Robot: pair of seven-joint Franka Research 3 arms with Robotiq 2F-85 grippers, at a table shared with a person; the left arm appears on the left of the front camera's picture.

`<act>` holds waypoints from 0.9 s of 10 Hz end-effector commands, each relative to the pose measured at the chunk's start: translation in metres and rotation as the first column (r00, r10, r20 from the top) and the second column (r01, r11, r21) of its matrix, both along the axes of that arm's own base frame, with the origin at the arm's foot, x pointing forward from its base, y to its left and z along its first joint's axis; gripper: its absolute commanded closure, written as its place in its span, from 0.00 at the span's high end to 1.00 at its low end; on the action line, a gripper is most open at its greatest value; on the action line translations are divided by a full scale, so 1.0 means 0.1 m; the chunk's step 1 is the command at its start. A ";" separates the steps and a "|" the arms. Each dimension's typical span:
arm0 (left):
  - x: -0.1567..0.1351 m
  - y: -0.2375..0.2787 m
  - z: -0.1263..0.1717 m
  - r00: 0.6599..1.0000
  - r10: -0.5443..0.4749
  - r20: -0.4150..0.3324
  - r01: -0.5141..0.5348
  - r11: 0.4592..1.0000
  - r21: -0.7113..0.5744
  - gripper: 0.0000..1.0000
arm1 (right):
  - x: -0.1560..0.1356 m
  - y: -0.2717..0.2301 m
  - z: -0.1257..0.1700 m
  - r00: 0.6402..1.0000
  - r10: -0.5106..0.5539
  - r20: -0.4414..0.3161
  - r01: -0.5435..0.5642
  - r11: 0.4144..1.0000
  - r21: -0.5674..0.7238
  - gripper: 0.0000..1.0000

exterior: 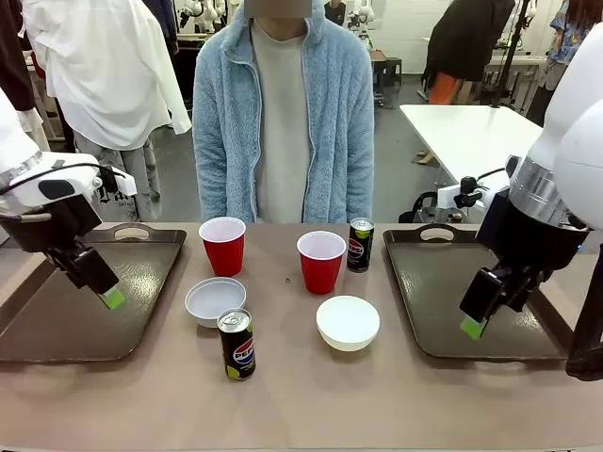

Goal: Prepare tableware on both trays.
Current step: Pick up a Picnic Bowl from the table and place it on a Handle tray.

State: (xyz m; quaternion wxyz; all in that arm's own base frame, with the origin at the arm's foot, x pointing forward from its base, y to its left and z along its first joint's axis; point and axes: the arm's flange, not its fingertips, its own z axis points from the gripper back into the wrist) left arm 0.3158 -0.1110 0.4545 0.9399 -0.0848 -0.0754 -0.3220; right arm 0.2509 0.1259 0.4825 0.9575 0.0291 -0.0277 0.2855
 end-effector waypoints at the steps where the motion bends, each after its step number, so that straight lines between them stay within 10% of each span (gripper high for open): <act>1: -0.03 0.01 0.07 1.000 0.001 0.017 -0.001 1.000 -0.006 1.00 | 0.21 -0.03 -0.02 0.969 0.172 -0.179 -0.112 0.945 0.306 1.00; 4: 0.51 0.94 0.04 0.978 -0.065 -0.198 -0.057 0.830 -0.555 1.00 | 0.53 -0.98 0.10 0.968 0.062 -0.243 0.137 0.681 0.719 1.00; 9: 0.92 2.13 -0.42 0.918 0.050 -0.394 -0.351 0.566 -0.746 1.00 | 0.31 -2.37 -0.27 0.873 -0.317 -0.371 0.481 0.432 0.763 1.00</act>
